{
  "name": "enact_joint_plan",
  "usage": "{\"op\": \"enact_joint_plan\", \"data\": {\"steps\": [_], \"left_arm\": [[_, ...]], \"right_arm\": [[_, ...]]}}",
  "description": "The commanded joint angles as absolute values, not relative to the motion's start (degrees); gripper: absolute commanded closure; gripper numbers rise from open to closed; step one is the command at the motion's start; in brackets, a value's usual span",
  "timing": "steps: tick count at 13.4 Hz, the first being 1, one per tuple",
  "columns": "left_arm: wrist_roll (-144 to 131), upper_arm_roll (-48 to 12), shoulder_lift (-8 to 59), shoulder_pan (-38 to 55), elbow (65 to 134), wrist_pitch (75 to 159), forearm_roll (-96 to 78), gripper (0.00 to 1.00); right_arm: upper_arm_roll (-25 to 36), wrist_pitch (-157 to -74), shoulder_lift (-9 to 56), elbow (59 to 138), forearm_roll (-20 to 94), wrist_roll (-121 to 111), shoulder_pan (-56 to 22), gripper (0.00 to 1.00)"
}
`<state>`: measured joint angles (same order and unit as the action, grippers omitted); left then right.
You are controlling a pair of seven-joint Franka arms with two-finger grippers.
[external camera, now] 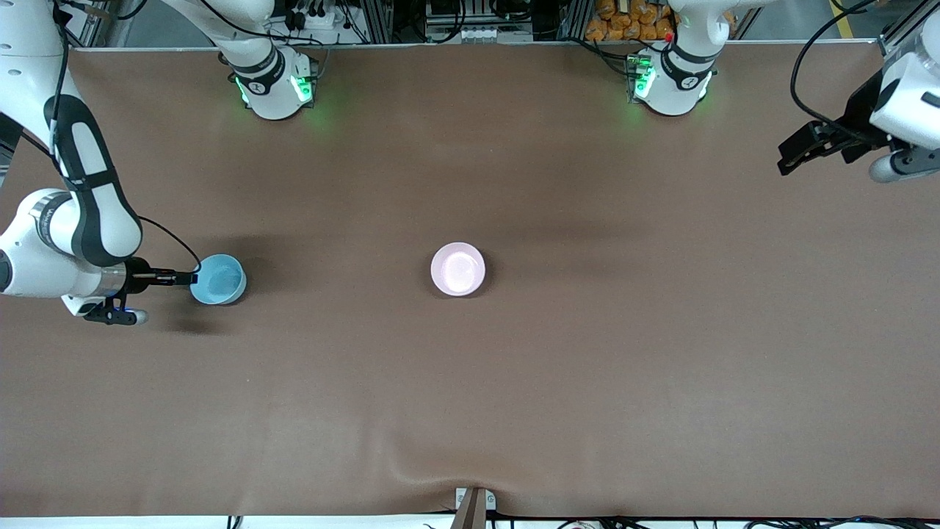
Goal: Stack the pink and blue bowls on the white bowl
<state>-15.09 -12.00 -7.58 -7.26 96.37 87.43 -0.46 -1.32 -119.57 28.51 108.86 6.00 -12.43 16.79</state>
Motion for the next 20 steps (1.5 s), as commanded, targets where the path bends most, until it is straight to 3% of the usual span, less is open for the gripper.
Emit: {"op": "enact_joint_plan", "data": {"steps": [1,5,7,11,13,17,20], "left_arm": [[-11.96,-12.3,-8.44,-8.7,96.95,88.77,-1.93,0.0],[-11.78,-12.3,-8.09,-8.79,96.33,88.77,-1.32,0.0],[-11.69,-12.39,-8.09,-8.79,96.42,88.77,-1.32,0.0],[-11.34,-12.31,-7.65,-8.79,96.15,88.86,-1.76,0.0],[-11.34,-12.39,-7.65,-8.79,96.06,88.86,-1.93,0.0],[-11.16,-12.57,-7.74,-8.61,96.33,88.51,-1.93,0.0],[-10.81,-12.66,-7.74,-8.61,96.5,88.24,-1.93,0.0]], "right_arm": [[-2.02,-122.94,28.57,111.43,7.21,-11.78,17.67,0.52],[-2.02,-123.58,28.56,111.8,7.91,-11.51,17.58,0.86],[-2.11,-122.96,28.48,111.71,7.91,-11.34,17.49,0.94],[-2.28,-120.51,27.95,111.45,8.09,-8.97,16.96,1.0],[-3.16,-114.21,26.38,109.35,8.09,-7.92,15.74,1.0],[-5.0,-105.21,20.75,107.93,8.78,5.69,8.81,1.0],[-5.54,-103.62,18.38,108.02,18.17,15.95,2.75,1.0]]}}
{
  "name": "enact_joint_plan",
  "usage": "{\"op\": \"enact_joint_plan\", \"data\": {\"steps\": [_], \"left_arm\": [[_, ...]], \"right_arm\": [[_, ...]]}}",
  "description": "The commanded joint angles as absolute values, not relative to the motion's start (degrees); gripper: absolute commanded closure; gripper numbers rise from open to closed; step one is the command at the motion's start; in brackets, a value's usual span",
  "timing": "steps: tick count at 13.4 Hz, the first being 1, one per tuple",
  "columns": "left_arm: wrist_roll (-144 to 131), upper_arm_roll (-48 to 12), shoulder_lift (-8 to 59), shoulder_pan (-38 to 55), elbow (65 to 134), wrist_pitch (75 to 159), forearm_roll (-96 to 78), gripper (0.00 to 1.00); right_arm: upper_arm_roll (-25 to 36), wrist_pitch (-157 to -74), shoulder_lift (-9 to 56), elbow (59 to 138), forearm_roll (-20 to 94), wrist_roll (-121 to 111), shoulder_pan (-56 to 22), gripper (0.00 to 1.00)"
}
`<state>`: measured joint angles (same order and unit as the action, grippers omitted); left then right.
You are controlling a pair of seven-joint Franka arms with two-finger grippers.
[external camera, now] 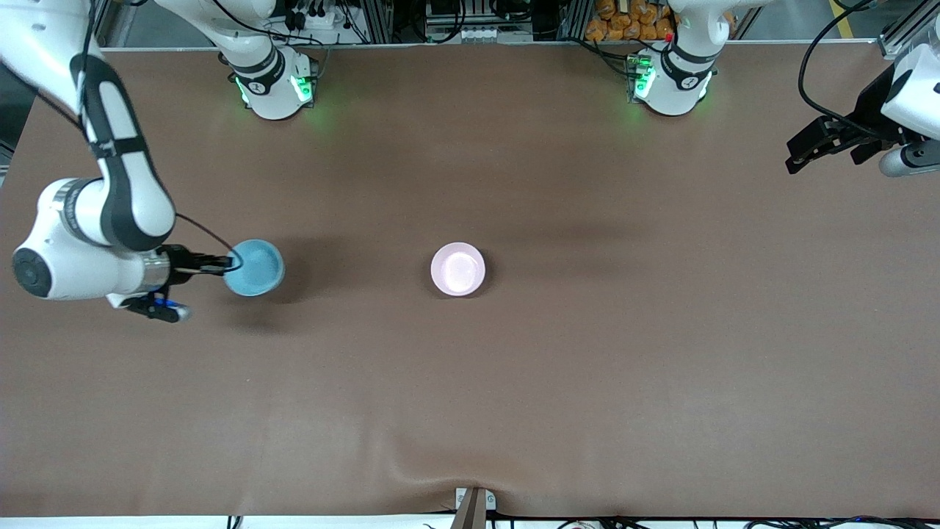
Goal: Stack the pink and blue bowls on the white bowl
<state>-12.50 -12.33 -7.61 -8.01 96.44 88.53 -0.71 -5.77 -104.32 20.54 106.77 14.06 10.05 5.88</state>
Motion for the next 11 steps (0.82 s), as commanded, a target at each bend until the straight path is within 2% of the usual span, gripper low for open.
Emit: {"op": "enact_joint_plan", "data": {"steps": [1,3,6,11], "left_arm": [[-10.81,-12.66,-7.73,-8.61,96.42,88.33,-2.02,0.0],[-10.81,-12.66,-7.65,-8.61,96.42,88.33,-1.93,0.0],[-10.72,-12.66,-7.65,-8.44,96.24,88.33,-1.93,0.0],[-10.02,-12.74,-7.73,-8.44,96.24,88.33,-1.93,0.0]], "right_arm": [[-5.54,-103.8,17.41,108.02,18.54,20.0,0.11,1.0],[-5.54,-105.46,16.96,106.71,18.81,30.26,-6.82,1.0],[-5.54,-114.23,18.36,106.52,18.9,45.66,-17.72,1.0],[-5.45,-125.14,22.23,105.38,25.13,58.43,-26.62,1.0]]}}
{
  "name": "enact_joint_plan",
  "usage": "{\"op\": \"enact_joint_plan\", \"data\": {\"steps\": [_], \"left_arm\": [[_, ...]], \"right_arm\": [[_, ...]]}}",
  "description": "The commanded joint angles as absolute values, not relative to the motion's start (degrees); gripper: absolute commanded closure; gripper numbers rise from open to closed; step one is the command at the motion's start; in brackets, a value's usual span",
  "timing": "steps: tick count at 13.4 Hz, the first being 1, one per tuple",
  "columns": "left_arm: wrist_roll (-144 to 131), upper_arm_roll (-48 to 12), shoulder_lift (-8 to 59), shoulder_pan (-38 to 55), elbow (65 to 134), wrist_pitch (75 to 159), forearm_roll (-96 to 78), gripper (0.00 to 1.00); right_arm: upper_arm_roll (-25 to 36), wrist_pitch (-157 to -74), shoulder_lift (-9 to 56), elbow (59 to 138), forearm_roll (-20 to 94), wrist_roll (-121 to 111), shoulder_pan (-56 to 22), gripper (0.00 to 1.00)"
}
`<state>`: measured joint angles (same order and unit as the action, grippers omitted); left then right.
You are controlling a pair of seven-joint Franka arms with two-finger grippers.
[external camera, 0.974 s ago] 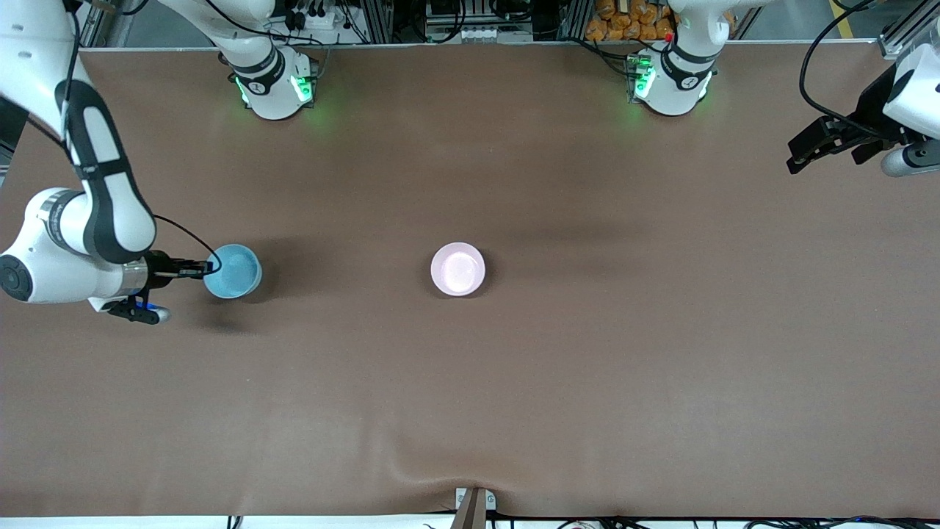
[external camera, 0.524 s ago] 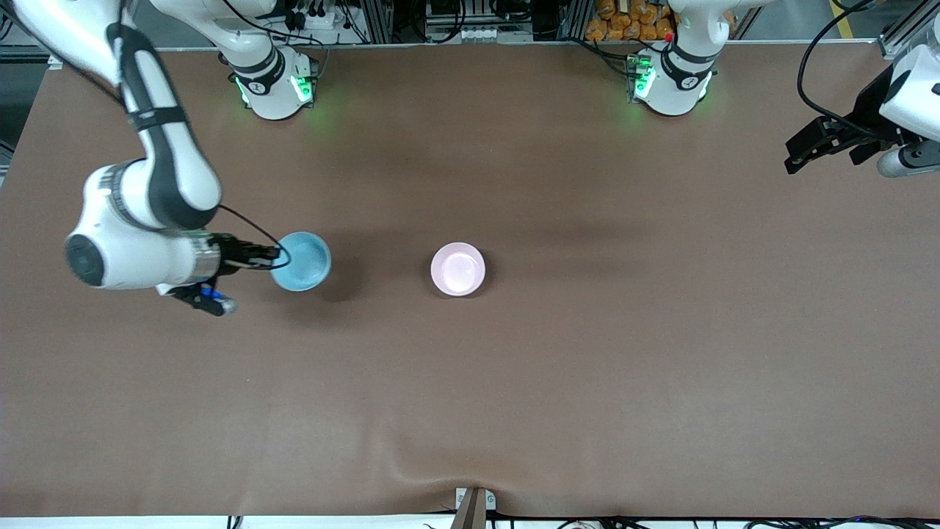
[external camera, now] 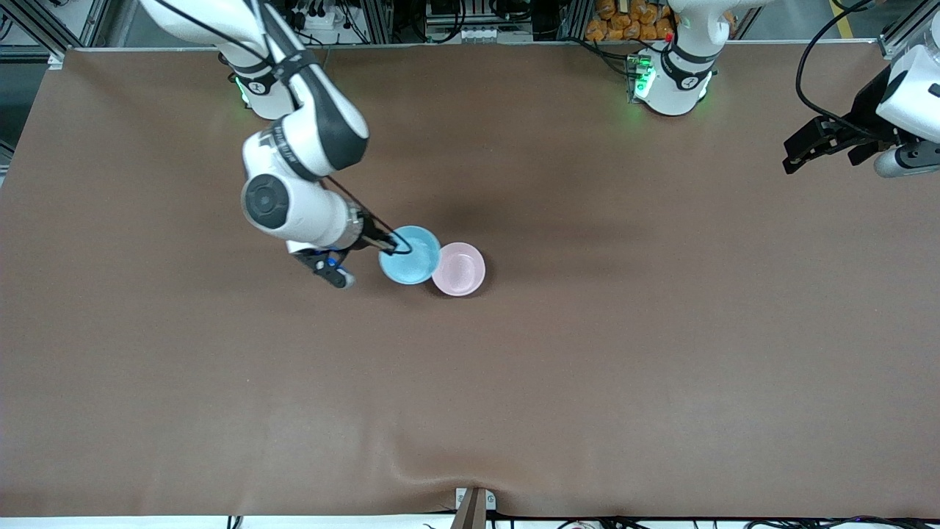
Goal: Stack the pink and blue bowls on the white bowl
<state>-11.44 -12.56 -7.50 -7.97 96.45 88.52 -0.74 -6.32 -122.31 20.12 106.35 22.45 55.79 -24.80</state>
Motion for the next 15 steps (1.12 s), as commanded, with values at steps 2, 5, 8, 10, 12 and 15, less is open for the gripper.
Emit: {"op": "enact_joint_plan", "data": {"steps": [2,5,8,10,12,15], "left_arm": [[-9.67,-12.74,-7.82,-8.44,96.33,88.33,-1.93,0.0],[-9.67,-12.92,-7.65,-8.26,96.24,88.5,-1.93,0.0],[-9.67,-13.09,-7.65,-8.35,96.33,88.33,-1.93,0.0],[-9.67,-13.01,-8.0,-8.35,96.07,88.33,-1.93,0.0],[-9.67,-13.01,-7.82,-8.35,95.36,88.33,-1.41,0.0],[-9.84,-13.18,-7.21,-7.56,94.39,88.42,-1.14,0.0]], "right_arm": [[-5.45,-129.88,24.77,105.03,25.48,59.93,-28.47,1.0],[-5.45,-131.57,26.46,104.68,25.58,60.73,-29.0,1.0],[-5.45,-132.45,26.98,104.41,25.58,63.19,-30.76,1.0],[-5.45,-132.54,27.16,104.41,25.49,63.19,-31.29,1.0],[-5.36,-134.03,28.12,104.41,25.49,63.19,-31.99,1.0],[-5.1,-134.65,29.18,104.5,25.23,63.37,-32.7,1.0]]}}
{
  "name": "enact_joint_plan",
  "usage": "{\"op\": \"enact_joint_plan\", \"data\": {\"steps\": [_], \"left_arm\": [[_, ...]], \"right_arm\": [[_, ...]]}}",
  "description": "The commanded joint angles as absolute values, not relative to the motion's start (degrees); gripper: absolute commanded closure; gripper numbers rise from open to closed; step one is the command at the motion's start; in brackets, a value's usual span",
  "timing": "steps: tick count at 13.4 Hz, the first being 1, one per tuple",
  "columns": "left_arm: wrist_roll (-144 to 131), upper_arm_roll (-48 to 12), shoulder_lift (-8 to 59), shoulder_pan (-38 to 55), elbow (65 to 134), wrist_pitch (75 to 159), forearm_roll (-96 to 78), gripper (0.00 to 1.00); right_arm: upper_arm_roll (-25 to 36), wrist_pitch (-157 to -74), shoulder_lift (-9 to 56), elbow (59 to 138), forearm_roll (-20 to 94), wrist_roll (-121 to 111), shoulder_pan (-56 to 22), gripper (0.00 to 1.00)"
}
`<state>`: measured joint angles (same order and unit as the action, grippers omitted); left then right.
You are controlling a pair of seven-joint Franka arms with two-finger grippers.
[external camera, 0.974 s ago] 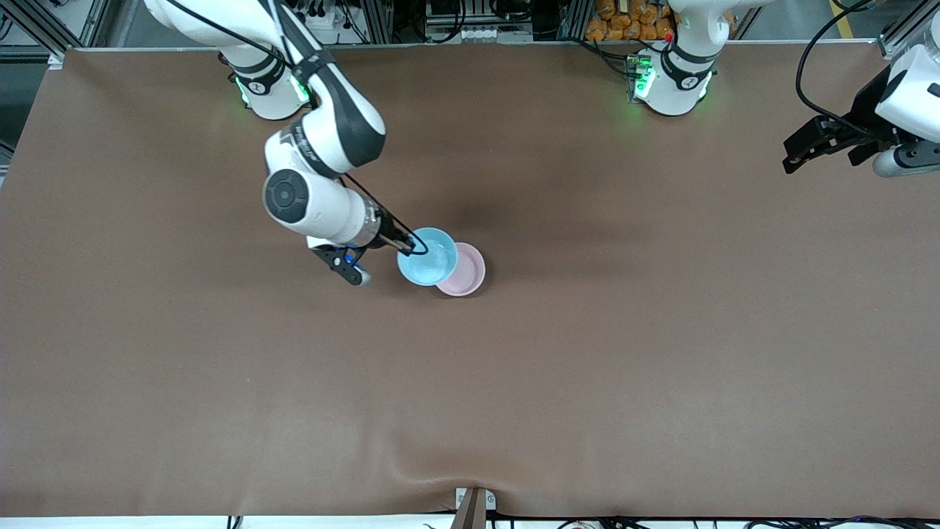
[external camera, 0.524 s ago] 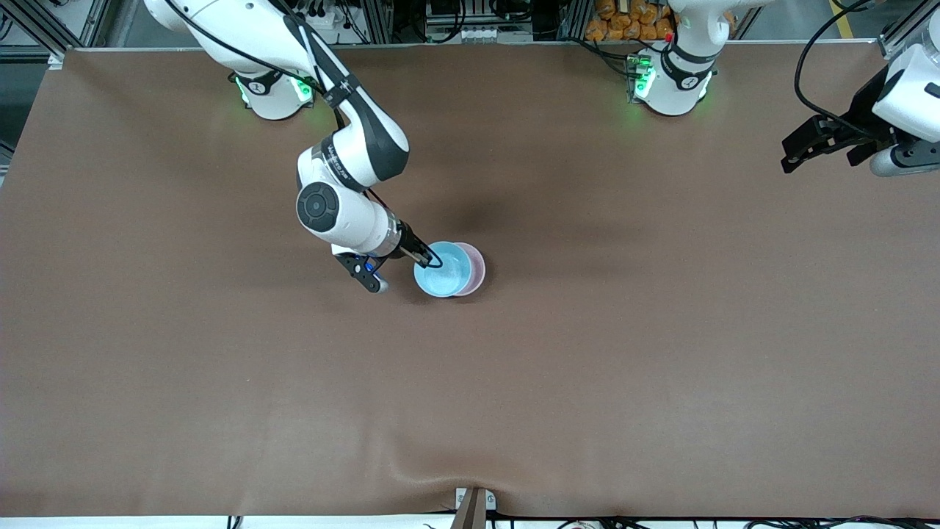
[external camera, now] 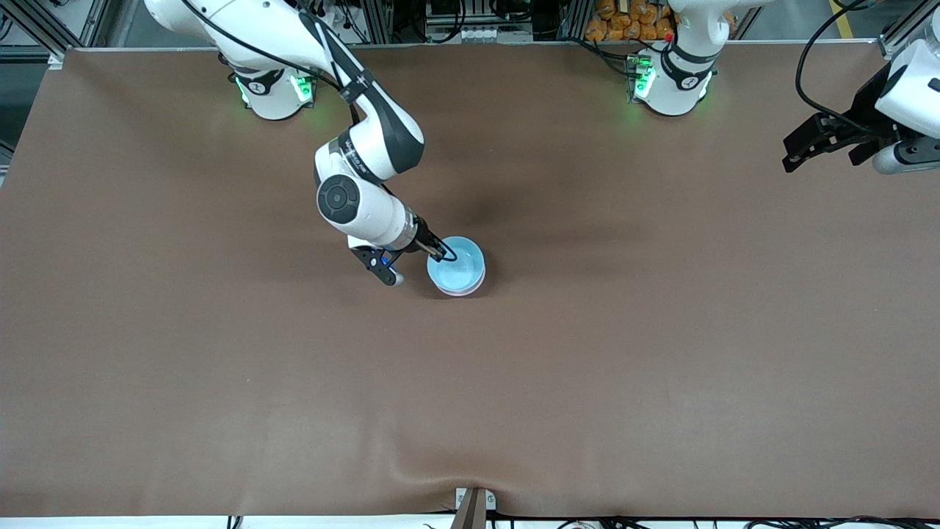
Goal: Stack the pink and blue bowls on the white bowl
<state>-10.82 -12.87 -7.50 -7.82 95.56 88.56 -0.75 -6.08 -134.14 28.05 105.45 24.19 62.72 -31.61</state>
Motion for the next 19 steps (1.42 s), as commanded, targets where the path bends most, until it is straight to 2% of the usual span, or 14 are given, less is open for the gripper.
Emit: {"op": "enact_joint_plan", "data": {"steps": [1,4,5,6,7,10,12,15,19], "left_arm": [[-9.76,-13.71,-7.12,-7.56,94.39,88.68,-1.14,0.0],[-9.76,-14.06,-6.77,-7.65,94.39,88.77,-1.14,0.0],[-9.76,-14.06,-6.68,-7.73,94.48,88.77,-1.23,0.0],[-9.76,-14.06,-6.24,-7.82,94.48,88.77,-1.23,0.0],[-9.76,-14.06,-6.24,-7.82,94.48,88.77,-1.32,0.0],[-9.76,-14.06,-6.15,-7.73,94.57,88.77,-1.41,0.0],[-9.76,-14.06,-6.06,-7.82,94.75,88.77,-1.41,0.0],[-9.76,-14.06,-6.15,-7.73,94.75,88.68,-1.41,0.0],[-9.84,-14.06,-6.15,-7.73,94.75,88.33,-1.41,0.0]], "right_arm": [[-5.1,-134.74,29.27,104.5,25.22,63.37,-32.7,1.0],[-5.01,-135.44,30.05,104.68,24.88,63.28,-32.52,1.0],[-5.01,-136.14,30.41,104.68,24.96,63.37,-32.52,0.97],[-5.01,-136.84,30.67,104.59,25.05,64.07,-32.87,0.77],[-5.01,-136.93,31.02,104.33,25.05,65.46,-32.87,0.39],[-5.01,-136.41,31.2,103.45,25.05,65.83,-32.7,0.0],[-5.01,-133.62,30.68,101.27,25.05,65.57,-32.0,0.0],[-4.4,-117.12,30.59,90.3,23.3,63.3,-27.88,0.0],[-4.39,-101.39,30.93,77.11,12.69,53.62,-21.82,0.0]]}}
